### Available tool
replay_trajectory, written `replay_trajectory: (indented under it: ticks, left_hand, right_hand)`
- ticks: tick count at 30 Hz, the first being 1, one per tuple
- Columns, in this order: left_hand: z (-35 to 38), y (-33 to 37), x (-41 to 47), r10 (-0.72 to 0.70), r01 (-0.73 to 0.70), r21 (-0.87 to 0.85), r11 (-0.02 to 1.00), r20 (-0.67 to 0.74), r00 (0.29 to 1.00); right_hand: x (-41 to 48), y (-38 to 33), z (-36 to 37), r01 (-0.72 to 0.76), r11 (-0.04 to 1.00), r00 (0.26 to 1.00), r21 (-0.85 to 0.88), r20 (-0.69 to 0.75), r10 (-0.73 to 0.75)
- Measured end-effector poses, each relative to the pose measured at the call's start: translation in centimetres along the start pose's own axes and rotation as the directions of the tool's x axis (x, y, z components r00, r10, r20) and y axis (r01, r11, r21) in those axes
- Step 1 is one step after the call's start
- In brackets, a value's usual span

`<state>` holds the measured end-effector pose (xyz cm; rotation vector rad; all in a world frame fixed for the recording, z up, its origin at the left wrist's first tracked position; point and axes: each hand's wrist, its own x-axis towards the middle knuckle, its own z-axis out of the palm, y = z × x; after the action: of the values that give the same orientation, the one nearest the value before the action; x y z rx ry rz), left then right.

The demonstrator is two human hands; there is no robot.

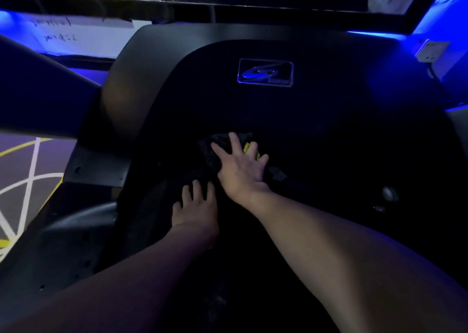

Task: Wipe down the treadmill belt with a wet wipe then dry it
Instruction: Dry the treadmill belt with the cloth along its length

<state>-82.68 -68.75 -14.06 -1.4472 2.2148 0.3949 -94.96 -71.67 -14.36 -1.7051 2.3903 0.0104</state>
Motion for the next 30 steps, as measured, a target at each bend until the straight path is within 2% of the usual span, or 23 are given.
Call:
replay_trajectory:
  ticks: [7, 11, 13, 16, 19, 21, 25, 28, 30]
  left_hand:
    - [0.2, 0.7, -0.2, -0.008, 0.008, 0.011, 1.0, 0.037, 0.999]
    - [-0.3, 1.6, -0.7, -0.019, 0.016, 0.061, 0.998, 0.058, 0.998]
    - [-0.4, 2.1, -0.7, -0.022, 0.016, 0.117, 0.993, 0.055, 0.998]
    - [-0.5, 2.8, -0.9, -0.021, 0.013, 0.183, 0.983, 0.04, 0.999]
    - [-0.7, 2.5, -1.3, 0.022, -0.017, 0.218, 0.976, -0.022, 1.0]
    - [-0.5, 1.8, -1.5, 0.046, -0.034, 0.175, 0.984, -0.061, 0.997]
    - [-0.1, 0.1, -2.0, 0.009, -0.003, 0.051, 0.999, -0.12, 0.993]
    - [-0.2, -1.1, -2.2, -0.084, 0.082, -0.029, 0.996, -0.078, 0.993]
    - [-0.3, -1.7, -2.0, -0.083, 0.078, -0.073, 0.994, -0.059, 0.995]
  right_hand:
    - [-1.9, 6.6, -0.6, -0.159, 0.987, 0.987, 0.022, -0.012, 0.159]
    - [-4.7, 13.1, -0.8, -0.298, 0.953, 0.951, 0.048, -0.071, 0.3]
    - [-6.6, 16.7, -1.1, -0.383, 0.924, 0.921, -0.017, -0.087, 0.38]
    - [-9.4, 19.3, -1.1, -0.43, 0.893, 0.903, -0.133, -0.084, 0.422]
    - [-10.7, 19.8, -1.2, -0.465, 0.874, 0.885, -0.142, -0.114, 0.452]
    - [-11.3, 20.0, -1.3, -0.464, 0.874, 0.885, -0.145, -0.128, 0.448]
    - [-11.8, 19.1, -0.9, -0.47, 0.883, 0.879, -0.004, -0.091, 0.468]
    - [-11.5, 17.0, -0.4, -0.482, 0.862, 0.869, 0.157, -0.035, 0.493]
    - [-11.3, 16.2, -0.2, -0.491, 0.852, 0.865, 0.181, -0.014, 0.502]
